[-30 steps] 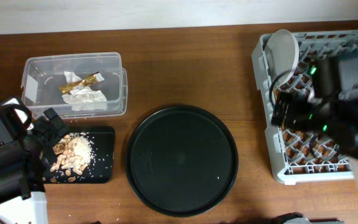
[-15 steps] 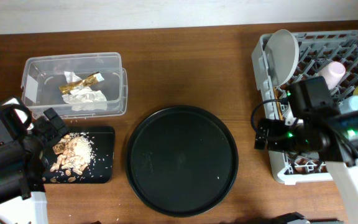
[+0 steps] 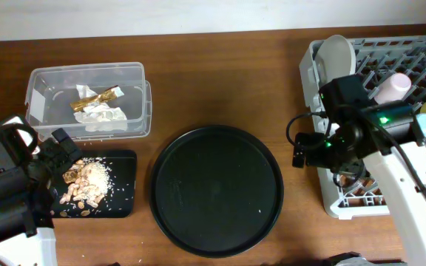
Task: Sort waste into correct bins and load items into the dishwasher rack
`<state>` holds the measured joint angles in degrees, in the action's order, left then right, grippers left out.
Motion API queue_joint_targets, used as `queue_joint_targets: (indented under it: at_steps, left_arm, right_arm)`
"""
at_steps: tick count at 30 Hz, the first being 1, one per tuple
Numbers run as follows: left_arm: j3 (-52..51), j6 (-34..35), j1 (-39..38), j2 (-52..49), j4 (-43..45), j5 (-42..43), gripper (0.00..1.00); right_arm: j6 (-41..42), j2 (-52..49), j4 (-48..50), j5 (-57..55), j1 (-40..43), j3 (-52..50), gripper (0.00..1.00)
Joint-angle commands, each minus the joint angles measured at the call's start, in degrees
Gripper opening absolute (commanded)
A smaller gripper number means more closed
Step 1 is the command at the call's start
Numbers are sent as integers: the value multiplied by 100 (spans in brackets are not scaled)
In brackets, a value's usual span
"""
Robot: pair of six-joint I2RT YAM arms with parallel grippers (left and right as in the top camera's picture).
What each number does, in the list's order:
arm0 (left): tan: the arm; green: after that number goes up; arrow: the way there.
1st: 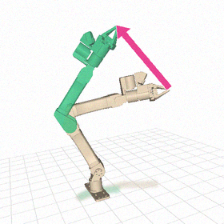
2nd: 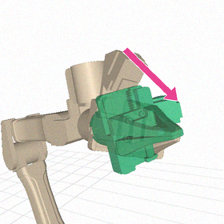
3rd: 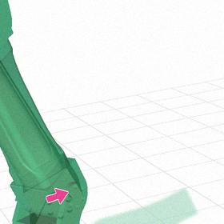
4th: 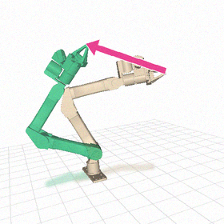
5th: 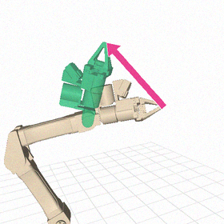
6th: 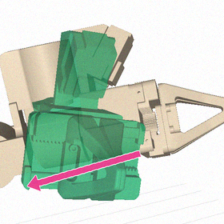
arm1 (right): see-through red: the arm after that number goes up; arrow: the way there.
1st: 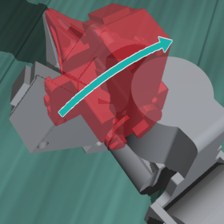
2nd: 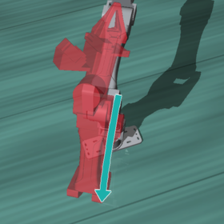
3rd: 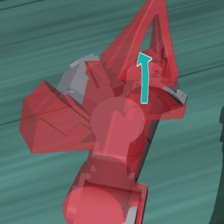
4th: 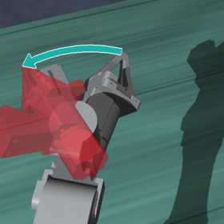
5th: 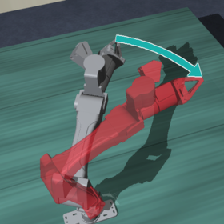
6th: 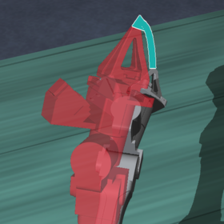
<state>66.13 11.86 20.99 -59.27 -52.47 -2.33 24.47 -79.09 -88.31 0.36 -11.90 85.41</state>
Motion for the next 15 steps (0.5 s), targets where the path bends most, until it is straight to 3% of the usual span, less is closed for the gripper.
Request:
queue_joint_targets:
  at_steps: [1, 15]
  left_arm:
    - [57, 52, 28, -4, 11, 0, 99]
    - [57, 52, 28, -4, 11, 0, 99]
  right_arm:
    - [39, 105, 409, 31, -50, -299, 99]
    - [37, 3322, 3963, 98, -42, -4113, 99]
